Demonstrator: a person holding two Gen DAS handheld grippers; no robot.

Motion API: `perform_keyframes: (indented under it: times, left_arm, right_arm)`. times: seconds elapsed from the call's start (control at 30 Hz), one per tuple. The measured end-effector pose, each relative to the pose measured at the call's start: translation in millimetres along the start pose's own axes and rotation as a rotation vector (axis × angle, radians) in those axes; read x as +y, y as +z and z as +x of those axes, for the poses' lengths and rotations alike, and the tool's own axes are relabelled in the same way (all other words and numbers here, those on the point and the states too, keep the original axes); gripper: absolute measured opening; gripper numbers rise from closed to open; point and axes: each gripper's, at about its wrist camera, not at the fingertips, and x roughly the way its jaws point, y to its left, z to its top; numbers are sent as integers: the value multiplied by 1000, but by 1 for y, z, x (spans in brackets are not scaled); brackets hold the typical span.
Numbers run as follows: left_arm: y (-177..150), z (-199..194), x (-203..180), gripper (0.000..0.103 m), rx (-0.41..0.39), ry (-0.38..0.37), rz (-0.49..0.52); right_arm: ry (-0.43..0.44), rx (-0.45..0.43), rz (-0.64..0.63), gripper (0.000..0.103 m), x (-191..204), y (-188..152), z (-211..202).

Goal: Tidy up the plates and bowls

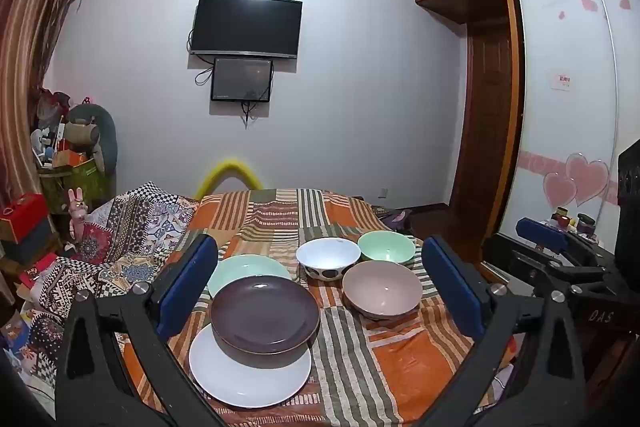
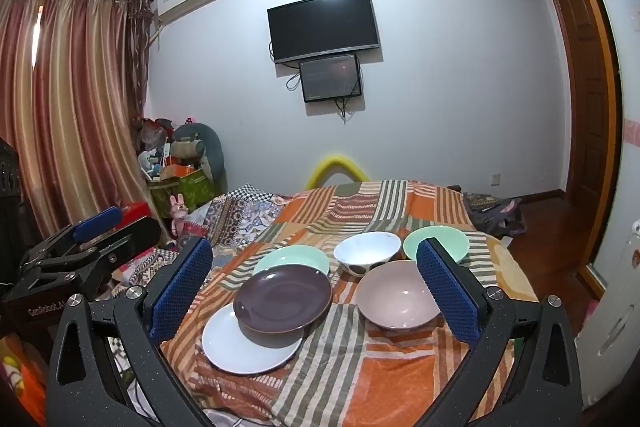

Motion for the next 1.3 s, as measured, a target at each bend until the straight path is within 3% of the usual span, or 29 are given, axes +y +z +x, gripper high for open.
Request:
perform_keyframes:
  times: [1.3]
  left_arm:
    - [-2, 5, -2, 103, 18, -9, 27]
  right_arm:
    - [3, 10, 8, 102, 3, -1, 0]
